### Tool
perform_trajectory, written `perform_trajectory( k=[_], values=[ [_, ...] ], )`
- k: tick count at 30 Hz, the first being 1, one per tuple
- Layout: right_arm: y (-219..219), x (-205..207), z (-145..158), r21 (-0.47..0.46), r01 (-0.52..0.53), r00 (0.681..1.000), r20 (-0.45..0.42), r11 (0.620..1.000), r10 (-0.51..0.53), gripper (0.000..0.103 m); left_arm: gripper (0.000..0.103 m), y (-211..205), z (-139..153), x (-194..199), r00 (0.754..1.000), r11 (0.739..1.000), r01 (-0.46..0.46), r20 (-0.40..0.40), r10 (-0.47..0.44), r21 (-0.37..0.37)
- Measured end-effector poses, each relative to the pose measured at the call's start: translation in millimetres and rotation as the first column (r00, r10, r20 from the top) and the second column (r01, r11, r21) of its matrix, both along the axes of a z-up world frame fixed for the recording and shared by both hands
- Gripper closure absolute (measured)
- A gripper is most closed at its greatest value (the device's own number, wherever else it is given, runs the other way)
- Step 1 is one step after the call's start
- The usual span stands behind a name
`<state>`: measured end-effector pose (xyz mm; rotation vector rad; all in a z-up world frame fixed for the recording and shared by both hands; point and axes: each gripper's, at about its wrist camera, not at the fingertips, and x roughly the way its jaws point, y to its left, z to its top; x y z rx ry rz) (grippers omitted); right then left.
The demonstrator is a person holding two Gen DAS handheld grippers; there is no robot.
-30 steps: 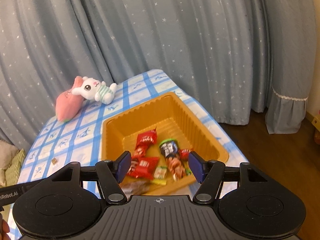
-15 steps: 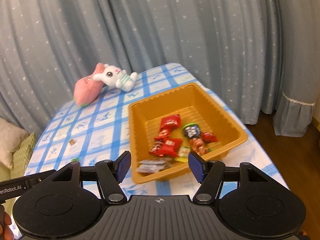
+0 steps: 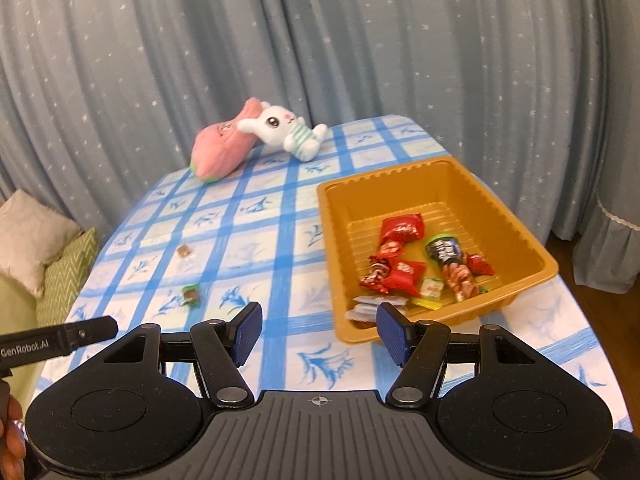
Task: Organize snacks
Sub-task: 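Move both tools back from the tray toward the remaining candies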
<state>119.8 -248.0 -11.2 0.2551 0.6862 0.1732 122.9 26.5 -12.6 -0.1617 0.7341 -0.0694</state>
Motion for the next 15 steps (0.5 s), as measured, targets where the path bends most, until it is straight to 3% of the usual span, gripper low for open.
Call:
perform_trajectory(
  k=[15],
  values=[
    [39.3, 14.4, -2.9, -0.031, -0.083, 0.997, 0.009, 0.996, 0.083, 0.04, 0.03, 36.7, -0.4, 16.1, 1.0, 0.999, -0.018, -0.003, 0.018, 0.047]
  ],
)
